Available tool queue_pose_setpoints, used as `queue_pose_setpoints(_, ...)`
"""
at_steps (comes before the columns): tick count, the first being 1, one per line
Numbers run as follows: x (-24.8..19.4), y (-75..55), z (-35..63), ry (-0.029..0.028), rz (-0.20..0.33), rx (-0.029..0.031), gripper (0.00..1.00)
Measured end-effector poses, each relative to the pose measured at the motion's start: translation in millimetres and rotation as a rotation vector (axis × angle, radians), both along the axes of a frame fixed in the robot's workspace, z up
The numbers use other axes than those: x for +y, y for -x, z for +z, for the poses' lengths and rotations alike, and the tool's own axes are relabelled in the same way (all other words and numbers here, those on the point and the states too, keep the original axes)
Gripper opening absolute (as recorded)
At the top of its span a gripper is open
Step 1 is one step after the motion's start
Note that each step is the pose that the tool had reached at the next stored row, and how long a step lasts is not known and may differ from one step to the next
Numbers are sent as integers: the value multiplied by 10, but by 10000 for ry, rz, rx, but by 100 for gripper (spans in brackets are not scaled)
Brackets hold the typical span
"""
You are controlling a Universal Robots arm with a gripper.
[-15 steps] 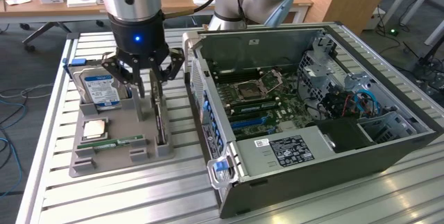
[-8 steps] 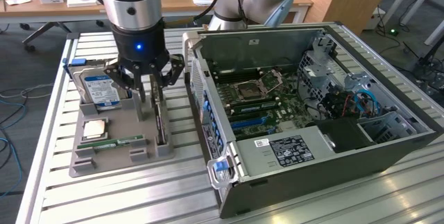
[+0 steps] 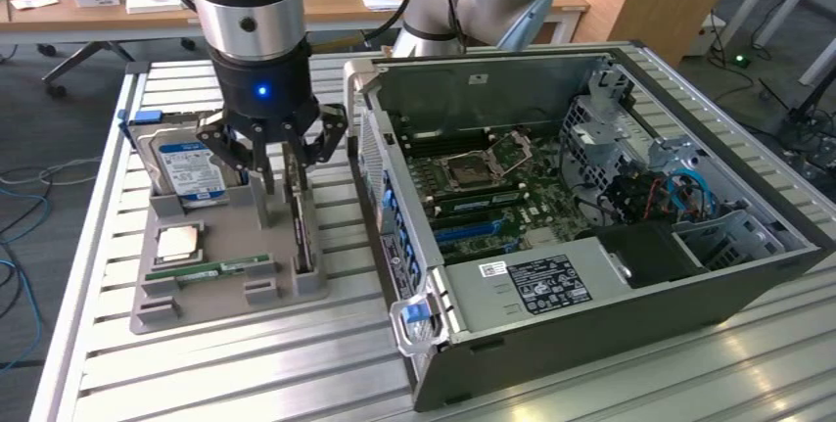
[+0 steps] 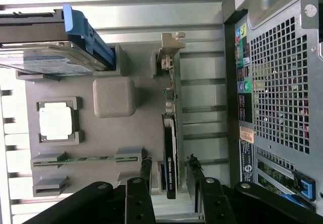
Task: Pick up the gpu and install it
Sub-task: 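Pick up the gpu and move the gpu toward the slot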
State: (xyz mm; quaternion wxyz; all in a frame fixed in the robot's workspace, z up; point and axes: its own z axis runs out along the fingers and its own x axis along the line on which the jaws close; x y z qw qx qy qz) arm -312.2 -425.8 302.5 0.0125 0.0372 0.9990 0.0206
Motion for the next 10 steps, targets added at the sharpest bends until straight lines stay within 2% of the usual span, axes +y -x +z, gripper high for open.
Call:
queue_pose_setpoints(4, 1, -15, -9, -2, -2, -1, 42)
queue_pose_setpoints(10, 1, -18, -96, -1, -1, -1, 42)
